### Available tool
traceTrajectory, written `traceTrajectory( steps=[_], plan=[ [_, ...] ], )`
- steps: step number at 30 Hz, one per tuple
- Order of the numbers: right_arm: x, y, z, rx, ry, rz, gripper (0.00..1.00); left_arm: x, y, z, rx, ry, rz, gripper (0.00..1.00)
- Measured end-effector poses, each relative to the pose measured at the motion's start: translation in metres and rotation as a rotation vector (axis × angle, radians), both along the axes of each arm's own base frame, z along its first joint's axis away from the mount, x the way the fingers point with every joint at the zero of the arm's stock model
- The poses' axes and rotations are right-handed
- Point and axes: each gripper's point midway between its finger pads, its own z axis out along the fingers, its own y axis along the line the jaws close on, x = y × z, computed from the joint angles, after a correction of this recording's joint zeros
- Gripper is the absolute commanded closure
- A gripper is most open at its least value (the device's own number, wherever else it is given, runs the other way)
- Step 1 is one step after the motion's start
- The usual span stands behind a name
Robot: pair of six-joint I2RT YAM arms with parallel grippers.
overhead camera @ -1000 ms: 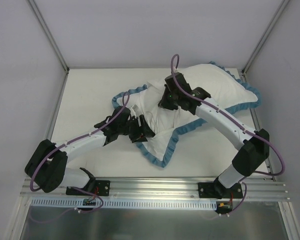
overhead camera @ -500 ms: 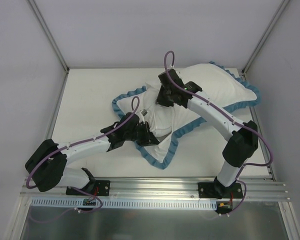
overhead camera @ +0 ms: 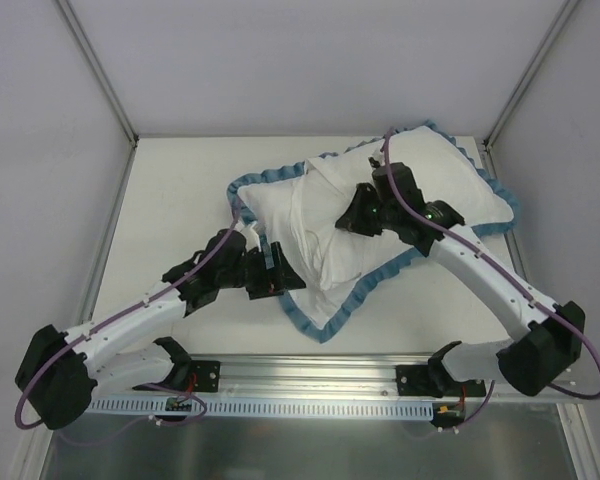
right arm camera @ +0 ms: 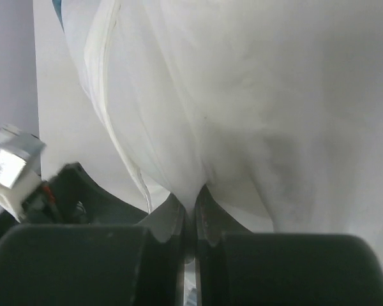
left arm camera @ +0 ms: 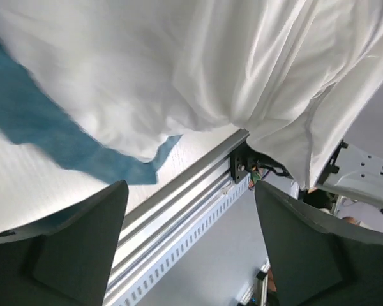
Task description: Remove the pillowcase from the pillow
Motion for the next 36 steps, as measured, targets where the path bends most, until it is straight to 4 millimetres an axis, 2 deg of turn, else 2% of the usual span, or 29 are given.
traceTrajectory(
  steps=[2,5,7,9,10,11,15,18,22,24,26,27,29,30,33,36],
  plan=[
    [-0.010,-0.008,0.001,0.021,-0.023,0.011,0.99,0.005,0.012,0.012,-0.013,-0.014,0.019,0.18],
    [-0.025,-0.016,-0.004,0.031,-0.020,0.027,0.99,0.026,0.033,0.033,-0.036,-0.060,0.091,0.27],
    [-0.028,-0.017,-0.007,0.029,-0.015,0.034,0.99,0.039,0.040,0.046,-0.039,-0.089,0.127,0.26],
    [-0.030,-0.016,-0.009,0.029,-0.010,0.042,0.99,0.047,0.039,0.060,-0.043,-0.110,0.127,0.20],
    [-0.030,-0.015,-0.009,0.029,-0.010,0.044,0.99,0.050,0.037,0.065,-0.046,-0.117,0.123,0.13],
    [-0.030,-0.015,-0.010,0.028,-0.010,0.047,0.99,0.056,0.033,0.073,-0.045,-0.129,0.116,0.10],
    [-0.032,-0.012,-0.009,0.030,-0.016,0.056,0.99,0.084,0.020,0.093,-0.036,-0.165,0.114,0.10],
    [-0.034,-0.010,-0.009,0.026,-0.020,0.064,0.99,0.103,0.012,0.090,0.002,-0.155,0.120,0.14],
    [-0.036,-0.007,-0.009,0.022,-0.023,0.073,0.99,0.114,0.010,0.061,0.087,-0.101,0.125,0.19],
    [-0.037,-0.007,-0.009,0.016,-0.027,0.079,0.99,0.114,0.011,0.042,0.140,-0.065,0.121,0.27],
    [-0.038,-0.006,-0.010,0.010,-0.026,0.086,0.99,0.115,0.010,0.031,0.167,-0.044,0.116,0.37],
    [-0.040,-0.006,-0.011,0.005,-0.024,0.091,0.99,0.116,0.010,0.028,0.175,-0.036,0.113,0.51],
    [-0.042,-0.007,-0.013,-0.005,-0.020,0.096,0.99,0.117,0.010,0.025,0.188,-0.031,0.107,0.64],
    [-0.043,-0.009,-0.013,-0.012,-0.021,0.096,0.99,0.119,0.010,0.024,0.195,-0.033,0.108,0.73],
    [-0.047,-0.018,-0.007,-0.030,-0.042,0.083,0.99,0.120,0.012,0.025,0.203,-0.041,0.113,0.88],
    [-0.054,-0.034,0.010,-0.026,-0.089,0.059,0.99,0.122,0.016,0.030,0.191,-0.044,0.120,0.98]
  ],
)
